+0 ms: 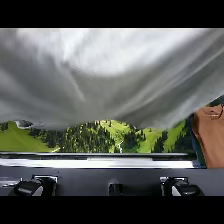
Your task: Fold the clothes and pants, and hang the long-sleeved shirts on hangers.
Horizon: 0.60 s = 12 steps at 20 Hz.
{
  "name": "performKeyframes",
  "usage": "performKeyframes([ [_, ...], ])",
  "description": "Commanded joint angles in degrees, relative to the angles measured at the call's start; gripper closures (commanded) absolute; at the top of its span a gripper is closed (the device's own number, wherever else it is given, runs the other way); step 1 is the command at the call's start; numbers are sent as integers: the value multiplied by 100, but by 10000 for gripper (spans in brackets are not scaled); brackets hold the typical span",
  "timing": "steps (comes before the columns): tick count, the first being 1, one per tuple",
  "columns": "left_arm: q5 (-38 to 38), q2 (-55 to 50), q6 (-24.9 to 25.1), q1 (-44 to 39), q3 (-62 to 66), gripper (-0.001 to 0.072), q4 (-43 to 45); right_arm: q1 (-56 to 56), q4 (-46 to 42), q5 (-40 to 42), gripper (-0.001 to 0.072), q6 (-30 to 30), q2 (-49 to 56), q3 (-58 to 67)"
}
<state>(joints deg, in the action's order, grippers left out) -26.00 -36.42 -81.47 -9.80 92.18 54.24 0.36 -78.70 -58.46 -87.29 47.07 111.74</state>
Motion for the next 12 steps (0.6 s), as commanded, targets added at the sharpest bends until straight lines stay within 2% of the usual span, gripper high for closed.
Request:
performKeyframes([
  [1, 247, -208, 42, 22, 50, 688, 848, 2, -374, -256, 662, -46, 177, 37],
  [5, -46, -1152, 42, 105, 48, 688, 1775, 2, -925, -1661, 662, -197, 1198, -20],
  [7, -367, -1908, 2, 424, 48, 688, 1871, 2, -1217, -2083, 662, -236, 1976, -225],
  [10, -577, -3165, -442, 826, 48, 687, 1867, 2, -1287, -1777, 661, -839, 3259, -629],
  [12, -629, -3893, -667, 863, 48, 685, 1864, 2, -1147, -1410, 662, -1683, 4111, -660],
])
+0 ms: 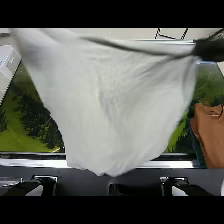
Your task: Fold the clothes and pants, and hang the long-sleeved shirts on hangers.
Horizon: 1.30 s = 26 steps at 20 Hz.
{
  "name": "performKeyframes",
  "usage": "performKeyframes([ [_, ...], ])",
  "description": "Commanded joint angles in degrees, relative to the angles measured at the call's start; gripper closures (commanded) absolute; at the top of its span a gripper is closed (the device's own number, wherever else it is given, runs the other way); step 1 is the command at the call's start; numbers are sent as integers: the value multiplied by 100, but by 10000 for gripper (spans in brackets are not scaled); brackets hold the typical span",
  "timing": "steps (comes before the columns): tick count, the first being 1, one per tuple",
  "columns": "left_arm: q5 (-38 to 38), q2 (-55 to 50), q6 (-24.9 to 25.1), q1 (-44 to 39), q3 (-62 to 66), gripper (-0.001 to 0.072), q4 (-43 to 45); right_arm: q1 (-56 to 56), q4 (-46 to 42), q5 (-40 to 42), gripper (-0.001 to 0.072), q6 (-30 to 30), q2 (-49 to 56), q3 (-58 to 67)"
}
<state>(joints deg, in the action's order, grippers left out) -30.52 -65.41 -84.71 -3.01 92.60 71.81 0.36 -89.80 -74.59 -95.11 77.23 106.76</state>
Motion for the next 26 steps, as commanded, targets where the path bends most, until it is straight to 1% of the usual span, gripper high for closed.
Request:
performKeyframes([
  [1, -291, -1268, -341, 170, 7, 684, 44, 2, 142, 286, 662, -1202, 1429, -162],
  [2, -476, -1515, -343, 160, 7, 683, -46, 2, 402, 306, 662, -1453, 1733, -162],
  [3, -767, -1744, -345, 144, 7, 682, -149, 2, 704, 293, 662, -1537, 1980, -162],
  [6, -1941, -2269, -345, 136, 7, 672, -433, 2, 1423, 229, 661, -1532, 2450, -164],
  [7, -2413, -2430, -424, 138, 7, 672, -525, 2, 1484, 232, 661, -1530, 2533, -164],
  [8, -2872, -2573, -614, 138, 7, 672, -579, 2, 1482, 234, 661, -1532, 2568, -162],
  [9, -3246, -2688, -798, 138, 7, 657, -584, -31, 1475, 232, 646, -1530, 2562, -160],
  [10, -3609, -2761, -898, 153, 7, 572, -584, -116, 1484, 146, 535, -1526, 2540, -114],
  [11, -3943, -2774, -890, 208, 9, 354, -577, -280, 1484, -120, 336, -1405, 2516, 7],
  [12, -4378, -2756, -824, 352, 11, 126, -570, -503, 1478, -518, 155, -1097, 2479, 142],
  [13, -4878, -2726, -684, 546, 11, 71, -557, -817, 1456, -1049, 62, -627, 2411, 210],
  [14, -5545, -2710, -474, 791, -2, 72, -560, -1158, 1390, -1637, 54, -328, 2352, 208],
  [15, -6153, -2680, -378, 1027, -98, 72, -562, -1541, 1314, -2293, 69, -201, 2350, 184],
  [16, -6612, -2573, -297, 1263, -393, 73, -564, -1871, 1307, -2754, 104, -131, 2339, 46],
  [17, -6717, -2369, -223, 1453, -892, 73, -562, -2153, 1307, -3029, 107, -127, 2282, -234],
  [18, -6509, -2046, -221, 1631, -1641, 75, -562, -2337, 1309, -2997, 118, -127, 2170, -595],
  [19, -6127, -1692, -195, 1749, -2461, 84, -566, -2437, 1307, -2785, 119, -122, 1989, -1060],
  [21, -5198, -962, 177, 1878, -4264, 84, -645, -2452, 1318, -2203, 122, 15, 1626, -1930],
  [22, -4839, -728, 302, 1902, -4916, 85, -702, -2444, 1368, -1985, 122, 74, 1506, -2251],
  [23, -4546, -584, 433, 1917, -5436, 86, -793, -2446, 1482, -1893, 122, 118, 1449, -2461],
  [24, -4374, -546, 599, 1928, -5761, 122, -946, -2444, 1486, -1895, 123, 144, 1432, -2586],
  [25, -4234, -557, 752, 1934, -5969, 137, -1158, -2444, 1488, -1928, 125, 157, 1432, -2643],
  [26, -4041, -568, 848, 1932, -6107, 142, -1405, -2444, 1484, -1956, 144, 201, 1432, -2656],
])
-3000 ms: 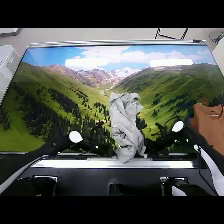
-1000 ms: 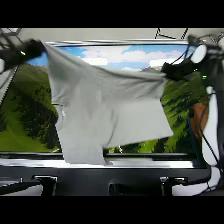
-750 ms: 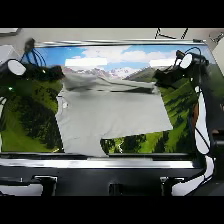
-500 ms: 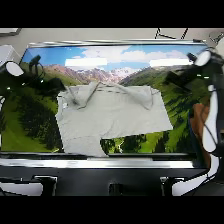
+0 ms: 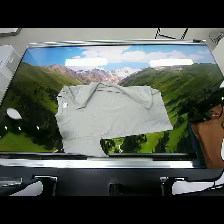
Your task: Fold the clothes and pants, and hang the long-sleeved shirts on hangers.
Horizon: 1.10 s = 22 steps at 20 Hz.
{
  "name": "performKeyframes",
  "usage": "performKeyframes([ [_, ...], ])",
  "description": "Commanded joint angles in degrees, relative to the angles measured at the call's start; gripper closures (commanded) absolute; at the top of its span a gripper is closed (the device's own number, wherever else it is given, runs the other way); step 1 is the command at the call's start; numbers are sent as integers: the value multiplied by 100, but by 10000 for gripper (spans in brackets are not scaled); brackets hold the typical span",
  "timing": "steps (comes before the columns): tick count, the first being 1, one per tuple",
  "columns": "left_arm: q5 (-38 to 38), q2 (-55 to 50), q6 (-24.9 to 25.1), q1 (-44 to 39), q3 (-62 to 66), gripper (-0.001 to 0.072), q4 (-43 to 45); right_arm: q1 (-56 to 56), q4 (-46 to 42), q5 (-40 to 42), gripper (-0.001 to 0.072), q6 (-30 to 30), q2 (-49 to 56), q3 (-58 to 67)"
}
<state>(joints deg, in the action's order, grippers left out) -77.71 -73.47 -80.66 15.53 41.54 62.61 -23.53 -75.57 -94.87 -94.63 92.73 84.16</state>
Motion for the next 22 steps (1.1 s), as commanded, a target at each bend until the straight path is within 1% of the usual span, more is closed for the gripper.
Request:
performKeyframes([
  [1, 874, 232, 444, 79, -1073, 179, -688, -55, 72, 52, 144, 175, -118, -396],
  [2, 1091, 227, 444, 76, -1097, 201, -815, -55, 98, 44, 144, 192, -118, -396],
  [4, 1416, 214, 439, 52, -1095, 202, -1034, -55, 142, 33, 144, 192, -118, -396],
  [5, 1552, 212, 439, 24, -1095, 235, -1108, -55, 162, 33, 144, 192, -118, -396],
  [6, 1696, 212, 435, -33, -1095, 290, -1154, -55, 166, 33, 144, 192, -118, -396],
  [7, 1832, 212, 404, -94, -1095, 368, -1189, -55, 166, 33, 145, 192, -118, -396],
  [8, 1939, 212, 348, -129, -1088, 462, -1196, -55, 166, 35, 146, 192, -118, -417],
  [10, 1985, 216, 352, -127, -1021, 676, -1196, -55, 160, 92, 153, 199, -118, -564],
  [13, 1930, 254, 422, -120, -754, 685, -1075, 20, 203, 396, 163, 343, -118, -1121],
  [16, 1827, 254, 420, -120, -479, 685, -984, 245, 308, 938, 161, 581, -116, -1609],
  [20, 1821, 254, 420, -120, -424, 685, -960, 551, 404, 1613, 161, 595, -85, -1801],
  [22, 1821, 254, 422, -120, -420, 685, -964, 610, 466, 1596, 163, 549, 35, -1803],
])
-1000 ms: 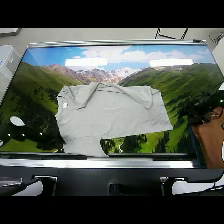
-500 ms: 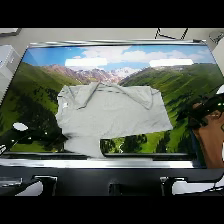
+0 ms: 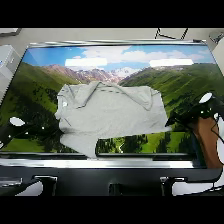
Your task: Fold the clothes and pants, and hang the long-sleeved shirts on hangers.
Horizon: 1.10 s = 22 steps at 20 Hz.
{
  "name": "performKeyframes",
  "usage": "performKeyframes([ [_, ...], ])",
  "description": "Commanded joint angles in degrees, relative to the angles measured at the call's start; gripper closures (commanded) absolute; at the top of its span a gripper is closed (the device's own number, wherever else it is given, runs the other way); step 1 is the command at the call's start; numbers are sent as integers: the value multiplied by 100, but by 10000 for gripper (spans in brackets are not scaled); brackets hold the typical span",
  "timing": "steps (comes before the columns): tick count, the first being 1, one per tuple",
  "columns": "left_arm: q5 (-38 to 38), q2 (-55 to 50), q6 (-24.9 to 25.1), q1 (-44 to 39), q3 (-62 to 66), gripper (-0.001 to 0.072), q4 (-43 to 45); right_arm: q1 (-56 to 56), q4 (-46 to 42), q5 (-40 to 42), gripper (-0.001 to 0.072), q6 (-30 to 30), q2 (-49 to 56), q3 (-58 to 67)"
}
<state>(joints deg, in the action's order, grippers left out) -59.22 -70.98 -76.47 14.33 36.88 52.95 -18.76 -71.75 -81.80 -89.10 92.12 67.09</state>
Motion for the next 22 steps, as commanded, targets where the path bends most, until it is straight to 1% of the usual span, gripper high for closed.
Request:
performKeyframes([
  [1, -28, 4, 2, 0, 55, 685, 2, 173, 72, 284, 172, -4, 164, -107],
  [2, -28, 4, 2, 0, 70, 685, 0, 227, 81, 302, 202, -4, 227, -105],
  [3, -28, 13, 2, 0, 74, 685, 0, 306, 127, 354, 375, -4, 273, -105],
  [4, -55, 20, 4, 0, 96, 685, 2, 389, 155, 396, 579, -2, 269, -98],
  [5, -83, 42, 35, 0, 153, 685, 11, 455, 157, 352, 663, 20, 254, -35],
  [6, -120, 107, 155, 0, 289, 687, 26, 481, 173, 260, 664, 105, 214, 92],
  [7, -136, 212, 151, 0, 522, 687, 85, 479, 214, 157, 665, 136, 127, 330],
  [9, -179, 531, 153, 0, 1394, 688, 179, 461, 205, 133, 666, 133, -232, 1156],
  [11, -155, 920, 151, 0, 2758, 688, 188, 463, 212, 420, 665, 133, -704, 2391],
  [13, -35, 1290, 155, 0, 4496, 687, 190, 461, 190, 1010, 664, 238, -1318, 3939],
  [15, 166, 1591, 153, 0, 6194, 686, 385, 461, 57, 1582, 662, 446, -1987, 5169],
  [16, 168, 1744, 151, 0, 6889, 686, 544, 461, -4, 1768, 663, 459, -2385, 5431],
  [17, 166, 1934, 151, 0, 7359, 686, 601, 461, -114, 1869, 663, 446, -2881, 5423],
  [18, 168, 2129, 149, 0, 7600, 686, 599, 461, -214, 1711, 663, 428, -3287, 5407],
  [20, 184, 2575, 149, 0, 7689, 686, 603, 461, -461, 1191, 663, 332, -3945, 5407],
  [22, 214, 2931, 151, 0, 7689, 686, 603, 461, -702, 977, 663, 278, -4437, 5407],
])
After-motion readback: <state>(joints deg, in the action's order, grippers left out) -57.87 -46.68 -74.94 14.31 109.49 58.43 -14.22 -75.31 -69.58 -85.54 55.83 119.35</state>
